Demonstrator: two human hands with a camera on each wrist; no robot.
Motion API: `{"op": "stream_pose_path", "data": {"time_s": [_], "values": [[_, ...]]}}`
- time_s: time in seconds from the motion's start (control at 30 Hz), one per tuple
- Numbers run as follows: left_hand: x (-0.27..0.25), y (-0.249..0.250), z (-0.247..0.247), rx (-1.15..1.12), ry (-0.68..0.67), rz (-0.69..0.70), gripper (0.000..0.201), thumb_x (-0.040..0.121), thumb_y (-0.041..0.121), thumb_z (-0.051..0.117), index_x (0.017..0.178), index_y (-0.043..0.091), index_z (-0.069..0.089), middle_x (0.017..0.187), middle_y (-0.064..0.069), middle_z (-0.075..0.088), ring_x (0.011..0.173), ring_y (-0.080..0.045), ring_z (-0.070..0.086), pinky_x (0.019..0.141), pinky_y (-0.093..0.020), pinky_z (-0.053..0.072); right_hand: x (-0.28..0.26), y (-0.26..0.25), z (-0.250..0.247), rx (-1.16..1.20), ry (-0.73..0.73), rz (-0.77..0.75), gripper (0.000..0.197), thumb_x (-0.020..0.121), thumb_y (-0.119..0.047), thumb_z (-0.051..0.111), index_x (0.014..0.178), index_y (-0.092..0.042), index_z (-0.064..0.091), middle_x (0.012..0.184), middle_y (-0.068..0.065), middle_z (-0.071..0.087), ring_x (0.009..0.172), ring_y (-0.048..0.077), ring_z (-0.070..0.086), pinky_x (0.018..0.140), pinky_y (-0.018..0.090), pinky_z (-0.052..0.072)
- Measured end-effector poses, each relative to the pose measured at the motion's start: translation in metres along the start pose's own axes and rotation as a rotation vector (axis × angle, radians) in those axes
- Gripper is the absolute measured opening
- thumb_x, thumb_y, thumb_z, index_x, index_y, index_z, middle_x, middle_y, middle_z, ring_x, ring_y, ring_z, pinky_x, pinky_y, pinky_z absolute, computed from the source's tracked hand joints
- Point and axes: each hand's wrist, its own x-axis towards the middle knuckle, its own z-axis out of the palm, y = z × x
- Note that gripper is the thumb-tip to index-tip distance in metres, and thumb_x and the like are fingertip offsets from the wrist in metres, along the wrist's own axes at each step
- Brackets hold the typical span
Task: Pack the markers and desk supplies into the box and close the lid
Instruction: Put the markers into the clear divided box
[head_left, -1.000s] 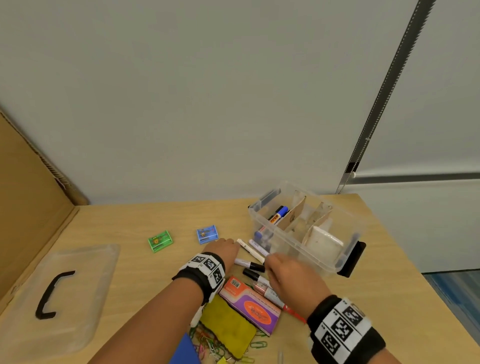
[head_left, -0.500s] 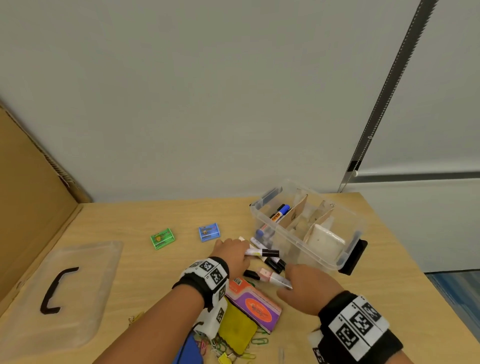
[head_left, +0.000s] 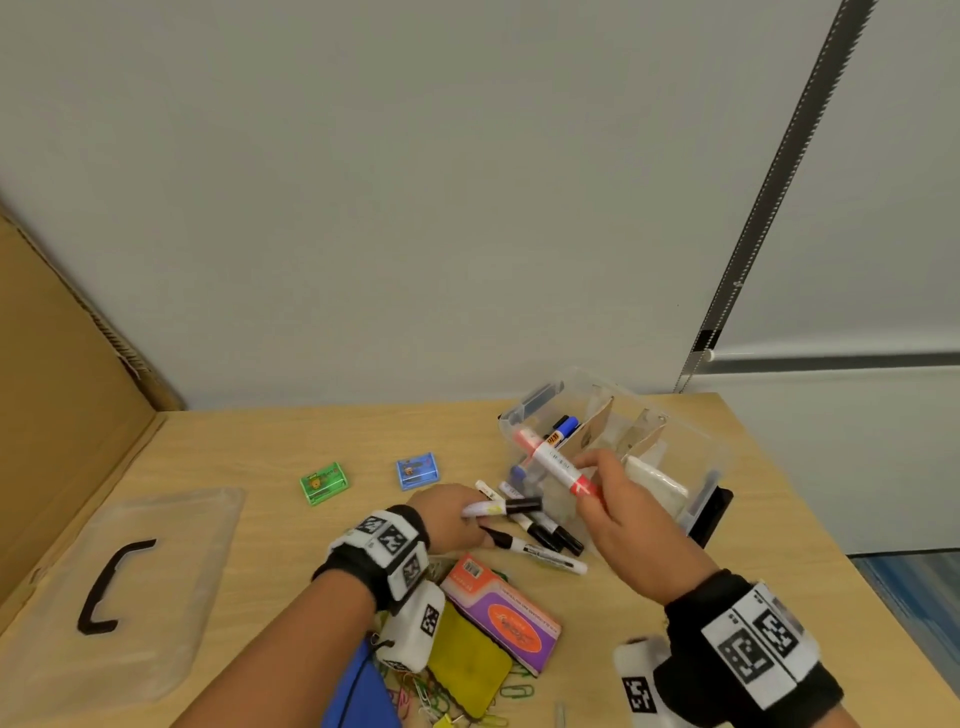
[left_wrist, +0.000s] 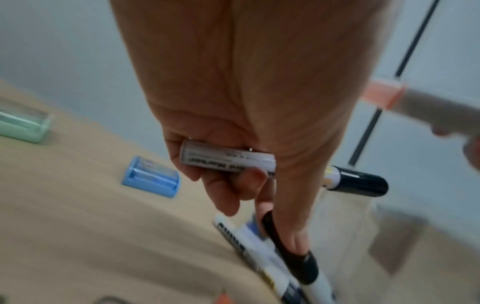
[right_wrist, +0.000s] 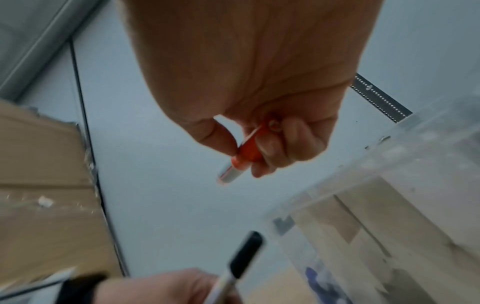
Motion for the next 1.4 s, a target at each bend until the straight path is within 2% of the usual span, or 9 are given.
{"op": "stream_pose_path", "data": {"time_s": [0.27, 0.37, 0.63, 0.77, 0.87, 0.93, 1.17, 1.27, 1.4], "values": [[-0.062, -0.055, -0.035, -0.394, 0.482, -0.002, 0.017, 0.089, 0.033, 0.061, 0.094, 0.017, 0.06, 0.074, -0.005, 0.051, 0.066, -0.018, 0.047, 0.062, -0.03, 0.033, 0.04, -0.006, -0.022, 0.263, 0.487, 0.011, 0.007, 0.089, -0.032, 0.062, 0.088, -0.025, 0.06, 0.082, -0.001, 0.065, 0.074, 0.021, 0.064, 0.069, 0.04, 0.056], [-0.074, -0.069, -0.041, -0.49, 0.591, -0.015, 0.007, 0.089, 0.033, 0.06, 0.089, 0.026, 0.058, 0.076, -0.012, 0.053, 0.067, -0.023, 0.049, 0.065, -0.035, 0.039, 0.067, -0.014, -0.022, 0.169, 0.541, 0.039, 0.013, 0.092, -0.032, 0.058, 0.095, -0.02, 0.06, 0.097, -0.001, 0.059, 0.075, 0.011, 0.06, 0.066, 0.022, 0.049], [-0.087, -0.076, -0.045, -0.59, 0.758, 0.003, 0.007, 0.09, 0.025, 0.061, 0.09, 0.018, 0.059, 0.06, -0.003, 0.039, 0.06, -0.019, 0.039, 0.061, -0.03, 0.032, 0.138, -0.003, 0.002, 0.076, 0.302, 0.471, 0.032, 0.096, -0.015, 0.045, 0.126, -0.005, 0.04, 0.115, 0.021, 0.059, 0.104, 0.037, 0.059, 0.083, 0.041, 0.047], [-0.088, -0.075, -0.045, -0.6, 0.764, 0.014, 0.005, 0.09, 0.024, 0.06, 0.089, 0.02, 0.059, 0.052, 0.006, 0.043, 0.058, -0.019, 0.038, 0.059, -0.031, 0.032, 0.159, 0.008, 0.003, -0.049, 0.169, 0.538, 0.037, 0.093, -0.009, 0.05, 0.127, 0.004, 0.047, 0.125, 0.021, 0.057, 0.114, 0.036, 0.056, 0.085, 0.035, 0.048], [-0.088, -0.074, -0.046, -0.583, 0.764, 0.036, 0.004, 0.09, 0.025, 0.06, 0.088, 0.021, 0.06, 0.048, 0.008, 0.044, 0.056, -0.017, 0.037, 0.057, -0.03, 0.03, 0.163, 0.006, -0.002, 0.111, 0.068, 0.512, 0.035, 0.093, -0.006, 0.051, 0.127, 0.005, 0.051, 0.121, 0.016, 0.059, 0.116, 0.032, 0.057, 0.062, 0.017, 0.054], [-0.088, -0.076, -0.046, -0.583, 0.76, 0.044, 0.004, 0.09, 0.026, 0.06, 0.088, 0.022, 0.06, 0.052, 0.006, 0.039, 0.056, -0.017, 0.037, 0.058, -0.03, 0.03, 0.161, -0.002, -0.007, 0.108, 0.054, 0.563, 0.035, 0.096, -0.018, 0.049, 0.125, 0.002, 0.054, 0.126, 0.016, 0.059, 0.117, 0.03, 0.057, 0.078, 0.021, 0.052], [-0.078, -0.073, -0.043, -0.593, 0.715, 0.03, 0.008, 0.089, 0.031, 0.06, 0.089, 0.023, 0.06, 0.058, -0.002, 0.041, 0.058, -0.017, 0.04, 0.063, -0.038, 0.039, 0.14, 0.021, 0.008, 0.241, 0.313, 0.365, 0.043, 0.094, -0.014, 0.043, 0.137, -0.012, 0.043, 0.138, 0.009, 0.051, 0.119, 0.026, 0.055, 0.102, 0.044, 0.045], [-0.07, -0.06, -0.046, -0.623, 0.707, 0.04, 0.017, 0.089, 0.037, 0.058, 0.091, 0.021, 0.058, 0.076, -0.02, 0.058, 0.063, -0.017, 0.045, 0.066, -0.04, 0.044, 0.109, 0.001, 0.021, 0.178, 0.284, 0.097, 0.029, 0.095, -0.014, 0.045, 0.121, -0.02, 0.056, 0.118, -0.004, 0.062, 0.1, 0.013, 0.062, 0.09, 0.035, 0.053], [-0.061, -0.032, -0.05, -0.688, 0.727, 0.09, 0.011, 0.093, 0.025, 0.056, 0.093, 0.014, 0.055, 0.073, -0.007, 0.049, 0.063, -0.016, 0.046, 0.059, -0.017, 0.042, 0.076, -0.027, 0.038, 0.106, 0.025, -0.128, 0.025, 0.093, -0.023, 0.054, 0.117, -0.025, 0.058, 0.112, -0.016, 0.061, 0.096, -0.001, 0.058, 0.079, 0.017, 0.049]]}}
